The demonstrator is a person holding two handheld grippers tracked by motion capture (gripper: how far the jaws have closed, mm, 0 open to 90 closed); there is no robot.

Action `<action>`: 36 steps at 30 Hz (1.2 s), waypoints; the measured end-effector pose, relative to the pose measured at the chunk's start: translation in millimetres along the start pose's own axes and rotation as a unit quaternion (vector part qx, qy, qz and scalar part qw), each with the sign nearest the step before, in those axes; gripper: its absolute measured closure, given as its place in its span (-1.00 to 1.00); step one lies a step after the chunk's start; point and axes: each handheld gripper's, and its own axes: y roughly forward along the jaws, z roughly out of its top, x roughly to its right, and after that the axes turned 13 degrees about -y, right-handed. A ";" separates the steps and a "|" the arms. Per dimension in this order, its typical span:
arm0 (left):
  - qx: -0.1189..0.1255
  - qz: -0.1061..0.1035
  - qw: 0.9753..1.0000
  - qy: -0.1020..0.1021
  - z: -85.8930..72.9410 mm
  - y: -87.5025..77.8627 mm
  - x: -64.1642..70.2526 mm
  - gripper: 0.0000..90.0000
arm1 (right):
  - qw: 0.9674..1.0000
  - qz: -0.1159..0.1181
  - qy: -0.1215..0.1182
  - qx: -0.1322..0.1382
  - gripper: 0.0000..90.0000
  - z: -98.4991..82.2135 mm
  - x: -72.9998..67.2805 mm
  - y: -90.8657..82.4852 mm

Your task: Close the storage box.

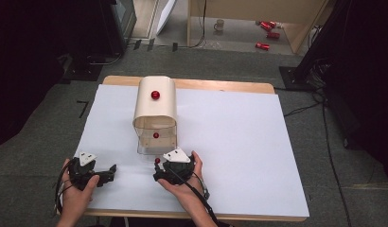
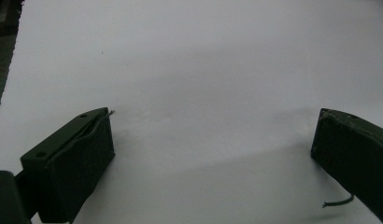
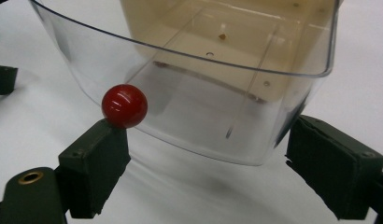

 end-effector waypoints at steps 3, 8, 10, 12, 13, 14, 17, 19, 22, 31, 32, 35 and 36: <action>0.000 0.000 1.000 0.000 0.0 0.0 0.0 -1.00 | 1.000 -0.001 0.002 -0.003 -0.72 2.0 3.0 4.6; 0.000 0.000 1.000 0.000 0.0 0.0 0.0 -1.00 | 1.000 -0.004 0.004 -0.007 -0.72 6.2 7.8 12.0; 0.000 0.000 1.000 0.000 0.0 0.0 0.0 -1.00 | 1.000 -0.005 0.005 -0.008 -0.72 7.9 9.5 14.6; 0.000 0.000 1.000 0.000 0.0 0.0 0.0 -1.00 | 1.000 -0.007 0.004 -0.009 -0.72 9.7 10.9 16.8; 0.000 0.000 1.000 0.000 0.0 0.0 0.0 -1.00 | 1.000 -0.007 0.004 -0.010 -0.72 10.2 11.3 17.7; 0.000 0.000 1.000 0.000 0.0 0.0 0.0 -1.00 | 1.000 -0.008 0.005 -0.010 -0.72 11.1 12.0 19.1; 0.000 0.000 1.000 0.000 0.0 0.0 0.0 -1.00 | 1.000 -0.010 0.007 -0.011 -0.73 13.2 14.2 22.7; 0.000 0.000 1.000 0.000 0.0 0.0 0.0 -1.00 | 1.000 -0.011 0.008 -0.012 -0.74 13.8 15.0 23.8; 0.000 0.000 1.000 0.000 0.0 0.0 0.0 -1.00 | 1.000 -0.013 0.011 -0.012 -0.74 16.1 17.8 28.0; 0.000 0.000 1.000 0.000 0.0 0.0 -0.1 -1.00 | 1.000 -0.022 0.009 -0.007 -0.69 21.3 19.6 32.6; 0.000 0.000 1.000 0.000 0.0 0.0 0.0 -1.00 | 1.000 -0.024 0.013 0.000 -0.67 22.8 20.1 32.6; 0.000 0.000 1.000 0.000 0.0 0.0 0.0 -1.00 | 1.000 -0.027 0.013 -0.001 -0.68 24.5 19.0 33.5; 0.000 0.000 1.000 0.000 0.1 0.0 0.0 -1.00 | 1.000 -0.027 0.014 -0.001 -0.68 24.4 18.9 33.9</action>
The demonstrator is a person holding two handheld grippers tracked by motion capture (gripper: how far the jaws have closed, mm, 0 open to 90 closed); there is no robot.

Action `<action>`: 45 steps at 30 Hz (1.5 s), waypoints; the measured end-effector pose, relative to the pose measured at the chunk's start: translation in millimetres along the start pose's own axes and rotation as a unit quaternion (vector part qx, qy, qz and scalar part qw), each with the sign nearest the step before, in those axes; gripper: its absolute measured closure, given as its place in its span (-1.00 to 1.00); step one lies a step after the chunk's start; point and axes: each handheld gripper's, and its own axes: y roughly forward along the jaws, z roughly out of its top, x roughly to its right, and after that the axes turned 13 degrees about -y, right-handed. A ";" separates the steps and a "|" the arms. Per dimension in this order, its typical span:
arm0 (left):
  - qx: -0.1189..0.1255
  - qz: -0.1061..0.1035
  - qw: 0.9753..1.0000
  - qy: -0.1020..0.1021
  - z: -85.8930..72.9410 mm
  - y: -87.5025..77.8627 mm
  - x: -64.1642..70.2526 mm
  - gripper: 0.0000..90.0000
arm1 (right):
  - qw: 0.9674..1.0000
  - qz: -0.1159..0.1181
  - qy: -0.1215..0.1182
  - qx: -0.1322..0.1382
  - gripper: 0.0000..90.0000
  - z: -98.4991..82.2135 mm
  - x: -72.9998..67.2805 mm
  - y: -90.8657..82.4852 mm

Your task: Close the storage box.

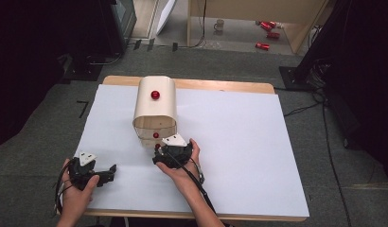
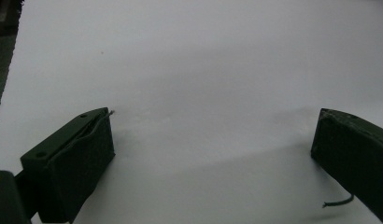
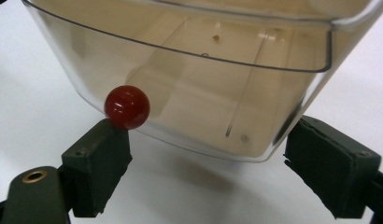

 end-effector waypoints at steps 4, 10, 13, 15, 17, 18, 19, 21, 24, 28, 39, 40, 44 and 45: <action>0.000 0.000 1.000 0.000 0.0 0.0 0.0 -1.00 | 1.000 0.001 0.003 -0.001 -0.68 -0.1 0.5 1.3; 0.000 0.000 1.000 0.000 0.0 0.0 0.0 -1.00 | 1.000 0.001 0.008 -0.008 -0.69 -3.4 -0.5 6.8; 0.000 0.000 1.000 0.000 0.0 0.0 0.0 -1.00 | 1.000 0.005 0.008 -0.013 -0.68 -5.1 0.0 8.1; 0.000 0.000 1.000 0.000 0.0 0.0 0.0 -1.00 | 1.000 0.008 0.004 -0.017 -0.68 -8.4 0.6 8.6; 0.000 0.000 1.000 0.000 0.0 0.0 0.0 -1.00 | 1.000 0.009 0.005 -0.017 -0.68 -10.2 1.5 7.9; 0.000 0.000 1.000 0.000 0.0 0.0 0.0 -1.00 | 1.000 0.007 0.009 -0.017 -0.68 -13.1 3.7 5.6; 0.000 0.000 1.000 0.000 0.0 0.0 0.0 -1.00 | 1.000 0.007 0.009 -0.017 -0.68 -13.1 3.7 5.6; 0.000 0.000 1.000 0.000 0.0 0.0 0.0 -1.00 | 1.000 0.008 0.012 -0.015 -0.68 -17.9 7.7 1.0; 0.000 0.000 1.000 0.000 0.0 0.0 0.1 -1.00 | 1.000 0.008 0.014 -0.013 -0.68 -22.5 11.3 -4.2; 0.000 0.000 1.000 0.000 -0.1 0.0 0.1 -1.00 | 1.000 0.008 0.020 -0.009 -0.69 -31.1 21.7 -16.4; 0.001 0.001 1.000 0.001 -0.1 0.0 0.0 -1.00 | 0.998 -0.012 0.055 -0.016 -0.84 -60.5 71.5 -54.4; 0.001 0.000 1.000 0.000 -0.2 0.0 0.2 -1.00 | 0.998 -0.019 0.063 -0.016 -0.85 -66.1 81.1 -61.4; 0.001 0.000 1.000 0.000 -0.2 0.0 0.2 -1.00 | 0.996 -0.035 0.076 -0.015 -0.87 -78.2 99.9 -74.5; 0.001 0.000 1.000 0.000 -0.2 0.0 0.2 -1.00 | 0.996 -0.035 0.076 -0.015 -0.87 -78.2 99.9 -74.5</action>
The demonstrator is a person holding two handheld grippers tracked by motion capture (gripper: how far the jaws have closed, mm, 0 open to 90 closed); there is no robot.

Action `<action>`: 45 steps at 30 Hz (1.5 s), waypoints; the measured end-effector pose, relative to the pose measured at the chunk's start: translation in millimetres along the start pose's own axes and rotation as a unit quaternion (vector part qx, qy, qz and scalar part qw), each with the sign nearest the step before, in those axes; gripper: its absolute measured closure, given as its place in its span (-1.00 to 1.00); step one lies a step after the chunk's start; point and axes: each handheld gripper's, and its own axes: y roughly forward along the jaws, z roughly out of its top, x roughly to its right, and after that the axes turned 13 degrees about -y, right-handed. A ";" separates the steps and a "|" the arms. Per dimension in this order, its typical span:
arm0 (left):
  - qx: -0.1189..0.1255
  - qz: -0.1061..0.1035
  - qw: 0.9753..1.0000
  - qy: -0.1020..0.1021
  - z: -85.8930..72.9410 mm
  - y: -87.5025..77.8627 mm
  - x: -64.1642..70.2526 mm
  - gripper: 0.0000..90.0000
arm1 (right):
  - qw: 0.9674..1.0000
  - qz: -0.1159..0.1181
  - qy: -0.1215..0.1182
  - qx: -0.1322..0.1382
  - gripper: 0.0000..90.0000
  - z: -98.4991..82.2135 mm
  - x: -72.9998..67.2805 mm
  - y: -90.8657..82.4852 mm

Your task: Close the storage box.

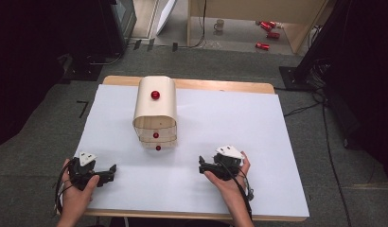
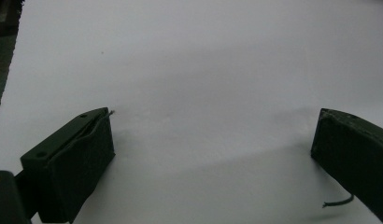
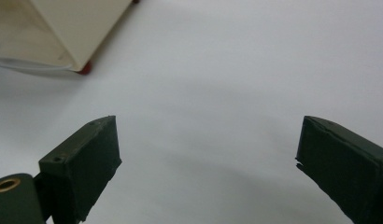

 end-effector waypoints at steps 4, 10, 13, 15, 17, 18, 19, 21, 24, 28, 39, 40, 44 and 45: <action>-0.001 0.000 1.000 0.001 0.1 -0.1 -0.1 -1.00 | 1.000 -0.020 0.012 -0.003 -0.87 -10.4 19.9 -9.7; 0.000 0.000 1.000 0.001 0.0 0.0 0.0 -1.00 | 0.998 -0.050 0.032 -0.003 -0.88 -26.3 50.2 -25.4; 0.000 0.000 1.000 0.001 0.0 -0.1 0.0 -1.00 | 0.997 -0.064 0.043 -0.005 -0.88 -33.9 63.6 -31.0; 0.000 0.000 1.000 0.001 -0.1 -0.1 0.0 -1.00 | 0.996 -0.074 0.052 -0.007 -0.88 -40.4 73.8 -35.3; 0.000 0.000 1.000 0.001 -0.1 -0.1 0.0 -1.00 | 0.995 -0.083 0.058 -0.010 -0.88 -46.8 83.0 -39.2; 0.000 0.000 1.000 0.001 -0.1 -0.1 0.0 -1.00 | 0.994 -0.087 0.060 -0.013 -0.88 -49.5 87.0 -41.1; 0.000 0.000 1.000 0.001 -0.1 -0.1 0.0 -1.00 | 0.994 -0.091 0.064 -0.015 -0.88 -53.9 93.8 -44.6; 0.000 0.000 1.000 0.001 -0.1 -0.1 0.0 -1.00 | 0.993 -0.096 0.069 -0.017 -0.88 -57.8 99.9 -48.0; 0.000 0.000 1.000 0.001 -0.1 -0.1 0.1 -1.00 | 0.992 -0.103 0.074 -0.020 -0.88 -62.0 106.8 -51.6; 0.000 0.000 1.000 0.001 -0.1 -0.1 0.1 -1.00 | 0.990 -0.111 0.074 -0.035 -0.88 -70.4 118.9 -55.9; 0.000 0.000 1.000 0.001 -0.2 -0.1 0.1 -1.00 | 0.989 -0.123 0.058 -0.062 -0.90 -89.2 132.6 -58.5; 0.000 0.000 1.000 0.001 -0.2 -0.1 0.1 -1.00 | 0.989 -0.123 0.058 -0.062 -0.90 -89.2 132.6 -58.5; 0.000 0.000 1.000 0.001 -0.1 -0.1 0.0 -1.00 | 0.989 -0.127 0.049 -0.064 -0.90 -89.8 130.8 -57.2; 0.000 0.000 1.000 0.001 -0.1 0.0 0.0 -1.00 | 0.989 -0.127 0.049 -0.064 -0.90 -89.8 130.7 -57.0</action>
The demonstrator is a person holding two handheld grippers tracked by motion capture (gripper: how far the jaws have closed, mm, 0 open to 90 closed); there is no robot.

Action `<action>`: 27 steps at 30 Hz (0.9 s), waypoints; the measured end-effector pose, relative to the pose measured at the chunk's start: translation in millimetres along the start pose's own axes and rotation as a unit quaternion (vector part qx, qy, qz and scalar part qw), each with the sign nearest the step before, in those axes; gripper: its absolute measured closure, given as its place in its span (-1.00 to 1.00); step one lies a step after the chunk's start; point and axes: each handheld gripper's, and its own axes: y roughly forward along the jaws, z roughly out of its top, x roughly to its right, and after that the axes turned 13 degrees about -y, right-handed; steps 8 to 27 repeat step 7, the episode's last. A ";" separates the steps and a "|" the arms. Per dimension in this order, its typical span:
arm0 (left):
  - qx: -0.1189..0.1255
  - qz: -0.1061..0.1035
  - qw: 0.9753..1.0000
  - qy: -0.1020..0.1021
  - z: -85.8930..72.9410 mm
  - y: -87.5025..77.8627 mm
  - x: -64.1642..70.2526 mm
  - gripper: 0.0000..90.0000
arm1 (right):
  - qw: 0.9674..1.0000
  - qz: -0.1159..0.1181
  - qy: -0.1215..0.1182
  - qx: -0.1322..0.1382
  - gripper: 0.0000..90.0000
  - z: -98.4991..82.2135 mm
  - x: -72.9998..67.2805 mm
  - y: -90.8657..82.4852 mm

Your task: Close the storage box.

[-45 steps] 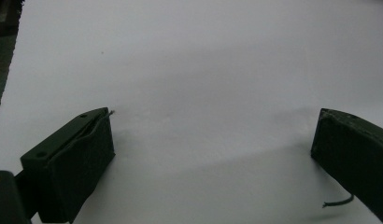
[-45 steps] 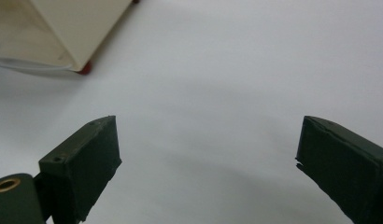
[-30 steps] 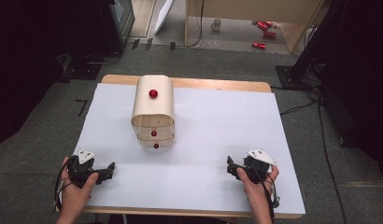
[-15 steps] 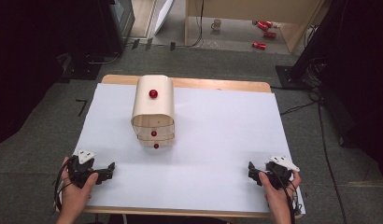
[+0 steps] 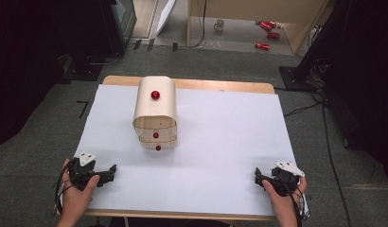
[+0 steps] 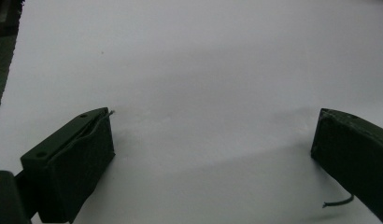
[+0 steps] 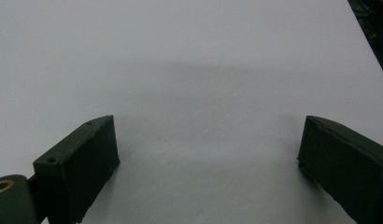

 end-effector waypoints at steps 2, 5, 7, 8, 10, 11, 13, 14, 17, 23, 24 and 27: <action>0.000 0.000 1.000 0.000 0.0 0.0 0.0 -1.00 | 1.000 0.000 0.000 0.000 -0.90 0.0 0.0 0.0; 0.000 0.000 1.000 0.000 0.1 0.0 0.0 -1.00 | 1.000 0.000 0.000 0.000 -0.90 -0.1 0.2 -0.1; 0.000 0.000 1.000 0.000 0.1 0.0 0.0 -1.00 | 1.000 0.000 -0.001 0.001 -0.90 -0.1 0.4 0.1; 0.000 0.000 1.000 0.000 0.1 0.0 0.0 -1.00 | 1.000 0.000 -0.001 0.001 -0.90 -0.1 0.4 0.1; 0.000 0.000 1.000 0.000 0.1 0.0 0.0 -1.00 | 1.000 0.000 -0.001 0.001 -0.90 -0.1 0.4 0.1; 0.000 0.000 1.000 0.000 0.1 0.0 0.0 -1.00 | 1.000 0.000 -0.001 0.001 -0.90 -0.1 0.4 0.1; 0.000 0.000 1.000 0.000 0.1 0.0 0.0 -1.00 | 1.000 0.000 -0.001 0.001 -0.90 -0.1 0.4 0.1; 0.000 0.000 1.000 0.000 0.1 0.0 0.0 -1.00 | 1.000 0.000 -0.001 0.001 -0.90 -0.1 0.4 0.1; 0.000 0.000 1.000 0.000 0.1 0.0 0.0 -1.00 | 1.000 0.000 -0.001 0.001 -0.90 -0.1 0.4 0.1; 0.000 0.000 1.000 0.000 0.1 0.0 0.0 -1.00 | 1.000 0.000 -0.001 0.001 -0.90 -0.1 0.4 0.1; 0.000 0.000 1.000 0.000 0.1 0.0 0.0 -1.00 | 1.000 0.000 -0.001 0.001 -0.90 -0.1 0.4 0.1; 0.000 0.000 1.000 0.000 0.1 0.0 0.0 -1.00 | 1.000 0.000 -0.001 0.001 -0.90 -0.1 0.4 0.1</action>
